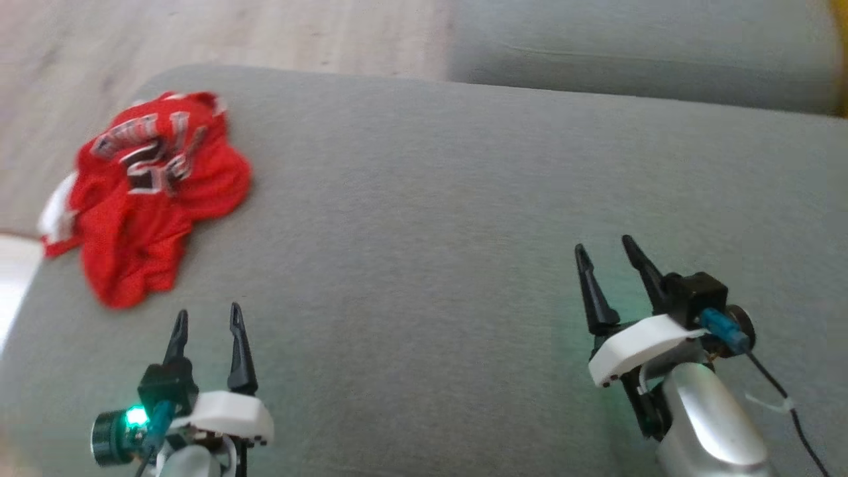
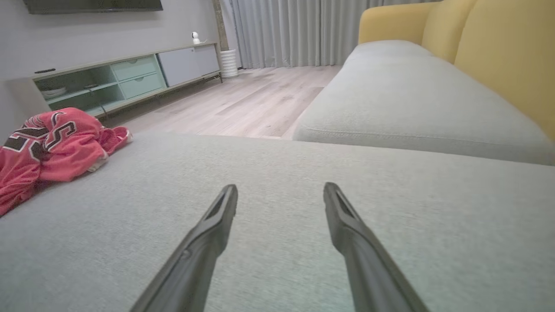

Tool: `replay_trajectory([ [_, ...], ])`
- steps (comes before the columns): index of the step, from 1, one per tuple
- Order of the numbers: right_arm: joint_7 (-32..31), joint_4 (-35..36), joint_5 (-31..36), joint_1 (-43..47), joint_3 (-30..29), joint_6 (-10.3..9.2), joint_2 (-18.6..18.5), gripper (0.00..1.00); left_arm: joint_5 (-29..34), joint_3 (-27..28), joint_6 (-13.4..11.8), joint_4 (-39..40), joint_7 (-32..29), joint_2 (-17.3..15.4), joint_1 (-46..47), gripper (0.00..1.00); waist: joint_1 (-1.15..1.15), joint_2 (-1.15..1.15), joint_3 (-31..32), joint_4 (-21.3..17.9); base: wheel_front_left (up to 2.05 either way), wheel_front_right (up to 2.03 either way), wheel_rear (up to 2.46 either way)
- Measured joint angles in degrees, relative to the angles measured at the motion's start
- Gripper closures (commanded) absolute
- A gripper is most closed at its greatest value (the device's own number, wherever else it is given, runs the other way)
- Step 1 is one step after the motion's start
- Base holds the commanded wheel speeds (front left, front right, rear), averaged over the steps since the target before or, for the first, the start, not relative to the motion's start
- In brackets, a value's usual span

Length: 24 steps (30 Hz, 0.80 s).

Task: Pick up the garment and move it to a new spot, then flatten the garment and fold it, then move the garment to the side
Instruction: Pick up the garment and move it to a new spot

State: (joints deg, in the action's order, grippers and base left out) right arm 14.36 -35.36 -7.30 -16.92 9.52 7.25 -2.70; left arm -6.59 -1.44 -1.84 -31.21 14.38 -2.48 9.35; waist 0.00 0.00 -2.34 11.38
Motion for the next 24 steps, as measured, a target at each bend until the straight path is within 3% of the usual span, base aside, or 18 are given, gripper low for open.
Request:
replay_trajectory([
  [12,0.0,-1.6,-3.1,-0.06,7.42,0.0,-0.01,0.0,-1.19,1.68,-0.67,0.12,0.0,0.0,-3.11,0.0,0.0,0.0,-0.74,13.05,0.0,0.0,0.0],
  [19,0.0,-2.6,-3.15,-0.37,8.55,0.0,-0.09,0.0,-2.52,2.37,0.34,0.32,0.0,0.05,-2.43,0.0,0.0,0.0,-3.21,13.59,0.0,0.0,0.0],
  [24,0.0,-2.52,-1.03,-3.88,9.49,0.0,-0.12,0.0,-2.45,4.13,2.41,-0.04,0.0,-0.24,5.31,0.0,0.0,0.0,-6.33,12.3,0.0,0.0,0.0],
])
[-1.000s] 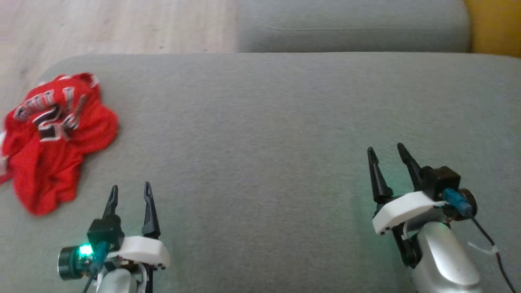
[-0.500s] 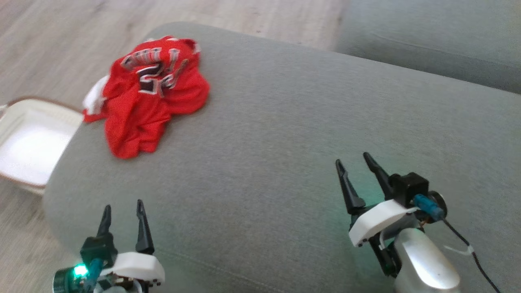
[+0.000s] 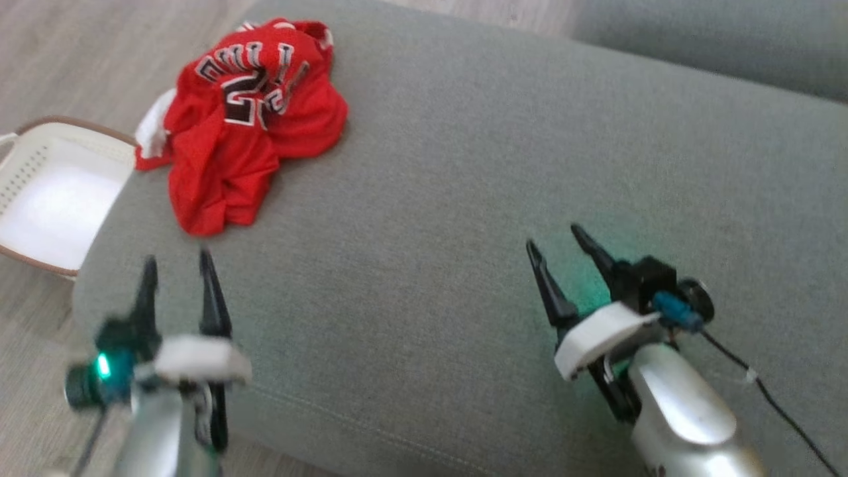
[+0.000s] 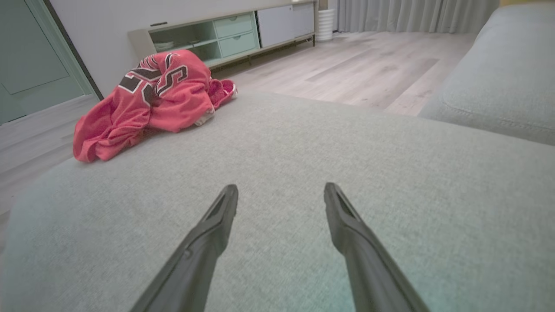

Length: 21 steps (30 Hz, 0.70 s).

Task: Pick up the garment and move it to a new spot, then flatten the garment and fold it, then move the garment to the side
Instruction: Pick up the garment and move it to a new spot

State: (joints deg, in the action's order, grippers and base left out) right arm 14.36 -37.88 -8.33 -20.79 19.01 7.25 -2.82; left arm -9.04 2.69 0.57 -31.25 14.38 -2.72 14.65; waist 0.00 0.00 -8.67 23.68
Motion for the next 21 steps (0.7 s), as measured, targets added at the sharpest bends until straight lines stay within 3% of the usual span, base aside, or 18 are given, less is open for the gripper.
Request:
replay_trajectory([
  [3,0.0,0.42,0.73,-1.6,0.02,0.0,-0.08,0.0,0.54,0.2,1.35,-1.3,0.01,-0.73,4.88,0.0,-0.01,0.0,-1.63,-0.63,0.0,0.0,0.0],
  [8,0.0,2.07,2.5,-3.37,1.07,0.0,-0.38,0.0,-0.27,1.9,4.76,-7.81,0.09,-5.92,17.67,0.0,-0.01,0.0,-7.0,-3.27,0.0,0.0,0.0],
  [15,0.02,4.27,4.63,-4.6,0.56,0.0,-0.56,0.0,-3.0,2.6,6.56,-15.16,0.2,-10.6,26.86,0.0,-0.01,0.0,-12.11,-6.72,0.0,0.0,0.0],
  [21,0.35,7.58,5.43,-6.62,0.48,0.02,-0.34,0.0,-6.37,2.04,6.6,-23.34,0.04,-13.44,32.34,0.0,0.0,0.0,-15.98,-10.2,0.0,0.0,0.0],
])
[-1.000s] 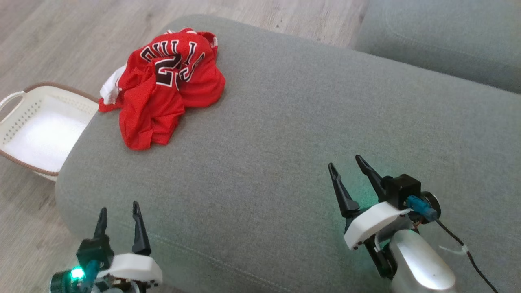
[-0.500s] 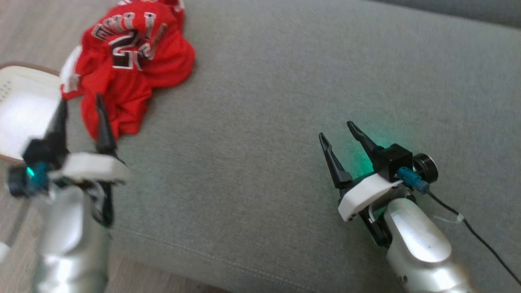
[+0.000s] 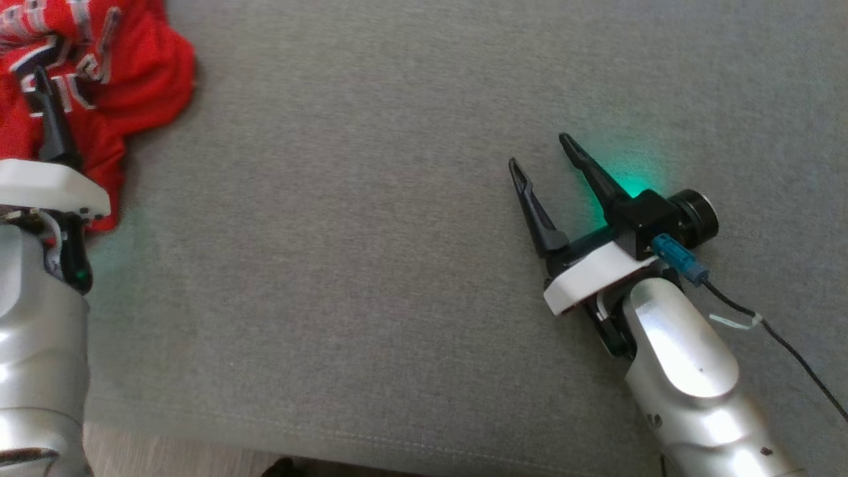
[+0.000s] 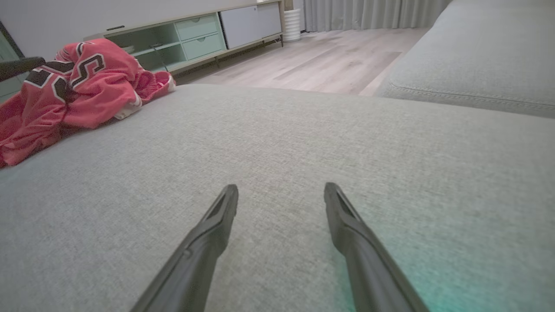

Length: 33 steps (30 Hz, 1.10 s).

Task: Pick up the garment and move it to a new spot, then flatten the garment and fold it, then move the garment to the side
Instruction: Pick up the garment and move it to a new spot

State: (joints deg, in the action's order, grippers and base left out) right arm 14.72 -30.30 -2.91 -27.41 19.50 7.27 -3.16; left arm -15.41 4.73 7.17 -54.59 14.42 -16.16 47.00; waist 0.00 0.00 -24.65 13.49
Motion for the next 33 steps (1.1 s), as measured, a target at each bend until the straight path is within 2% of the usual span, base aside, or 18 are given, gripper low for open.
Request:
replay_trajectory([
  [7,0.43,2.43,0.52,-1.07,0.11,0.02,0.64,0.0,-2.86,-0.82,0.42,-6.75,-0.08,-2.11,3.22,0.0,0.0,0.0,-2.81,-3.09,0.0,0.0,0.0],
  [12,0.51,3.7,1.03,-1.74,-0.08,0.03,0.73,0.0,-3.8,-0.18,-0.19,-11.61,-1.29,-3.68,5.28,0.0,0.0,0.0,-4.23,-4.71,0.0,0.0,0.0],
  [13,0.49,3.89,1.03,-1.88,-0.13,0.03,0.75,0.0,-3.78,-0.16,-0.19,-12.12,-1.29,-3.75,5.61,0.47,0.01,0.0,-4.47,-4.97,0.0,0.0,0.0],
  [14,0.49,4.05,1.03,-2.03,-0.27,0.04,0.79,0.0,-3.77,-0.18,-0.25,-12.32,-1.24,-3.81,5.83,1.0,0.01,0.0,-4.68,-5.22,0.0,0.0,0.0],
  [16,0.49,4.47,1.03,-2.3,-0.89,0.04,0.79,0.0,-3.66,-0.23,-1.53,-11.71,-0.51,-4.07,6.26,1.0,0.0,0.0,-5.05,-5.77,0.0,0.0,0.0],
  [18,0.49,4.38,0.96,-2.32,-1.27,0.04,0.79,0.0,-2.58,-0.87,-1.7,-9.81,-0.16,-4.54,6.58,1.0,0.0,0.0,-4.81,-5.97,0.0,0.0,0.0],
  [20,0.49,3.9,0.86,-2.3,-1.78,0.04,0.77,0.0,-1.35,-0.94,-2.1,-4.45,-0.14,-5.0,6.72,1.0,0.0,0.0,-4.25,-6.14,0.0,0.0,0.0],
  [25,0.41,2.45,-1.29,-0.99,-2.52,0.04,0.3,0.0,2.67,-2.04,-1.26,12.24,0.13,-5.42,6.73,1.0,0.0,0.0,-1.65,-6.76,0.0,0.0,0.0],
  [33,0.31,1.12,-6.22,5.53,-1.19,0.03,-0.04,0.0,5.47,-9.42,-0.04,25.5,0.31,-3.42,5.82,1.0,0.01,0.0,4.75,-9.63,0.0,0.0,0.0],
])
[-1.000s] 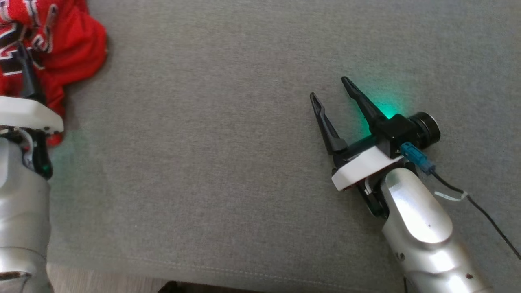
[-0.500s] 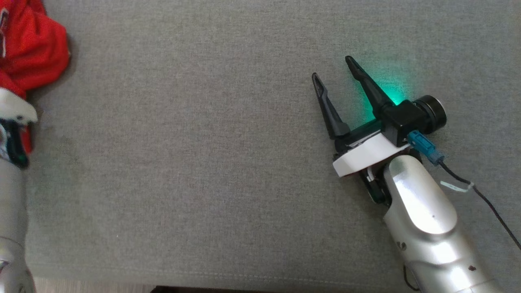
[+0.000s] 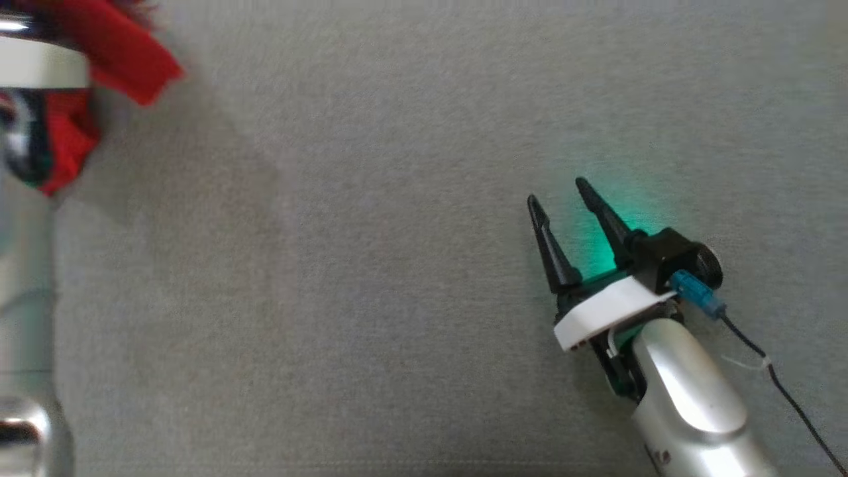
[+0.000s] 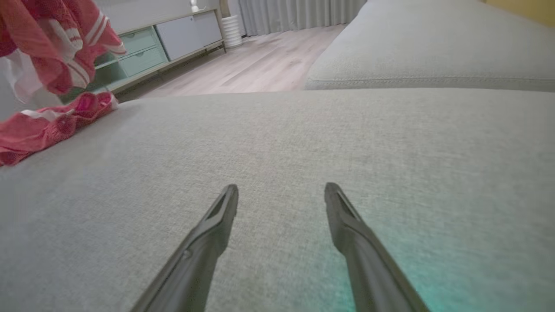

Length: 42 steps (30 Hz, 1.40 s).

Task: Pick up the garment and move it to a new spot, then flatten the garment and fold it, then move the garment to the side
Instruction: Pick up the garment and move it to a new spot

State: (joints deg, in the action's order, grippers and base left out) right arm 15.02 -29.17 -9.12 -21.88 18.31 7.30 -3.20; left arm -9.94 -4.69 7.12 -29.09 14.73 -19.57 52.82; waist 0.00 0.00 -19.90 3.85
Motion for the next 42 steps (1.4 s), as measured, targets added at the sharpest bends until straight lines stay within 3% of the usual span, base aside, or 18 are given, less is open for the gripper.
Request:
replay_trajectory([
  [7,-0.16,-0.16,-1.69,1.26,2.52,0.0,0.01,0.0,-2.87,-7.82,0.45,6.88,0.03,6.33,-4.72,1.0,0.01,0.0,4.34,-5.81,0.0,0.0,0.0],
  [18,-0.16,-0.01,-4.5,2.69,5.54,0.0,0.01,0.0,-8.91,-20.89,0.45,7.92,0.04,15.28,-7.5,1.0,0.01,0.0,7.37,-14.89,0.0,0.0,0.0],
  [24,-0.16,-0.02,-5.02,2.71,5.5,0.0,0.01,0.0,-12.99,-25.07,0.45,8.93,0.03,17.18,-7.6,1.0,0.0,0.0,8.26,-17.9,0.0,0.0,0.0],
  [32,-0.16,-0.05,-5.12,2.79,4.71,0.0,0.01,0.0,-14.65,-22.74,-0.4,3.35,0.03,17.08,-14.97,1.0,0.0,0.0,9.21,-16.48,0.0,0.0,0.0],
  [33,-0.16,-0.05,-5.16,2.79,4.68,0.0,0.01,0.0,-14.38,-21.99,-0.79,2.22,0.02,16.73,-16.57,0.93,0.0,0.0,9.38,-16.16,0.0,0.0,0.0],
  [34,-0.16,-0.05,-5.17,2.8,4.66,0.0,0.01,0.0,-14.15,-20.9,-1.22,1.22,-0.01,16.48,-18.33,0.56,0.0,0.0,9.55,-15.82,0.0,0.0,0.0],
  [35,-0.16,-0.08,-5.17,2.81,4.57,0.0,0.01,0.0,-14.14,-19.52,-1.6,0.46,-0.01,16.24,-20.13,0.0,0.0,0.0,9.71,-15.47,0.0,0.0,0.0],
  [42,-0.16,-0.47,-5.32,4.19,3.67,0.0,0.01,0.0,-11.27,-8.89,-4.17,-0.43,-0.02,14.21,-32.56,0.0,0.0,0.0,11.64,-13.3,0.0,0.0,0.0],
])
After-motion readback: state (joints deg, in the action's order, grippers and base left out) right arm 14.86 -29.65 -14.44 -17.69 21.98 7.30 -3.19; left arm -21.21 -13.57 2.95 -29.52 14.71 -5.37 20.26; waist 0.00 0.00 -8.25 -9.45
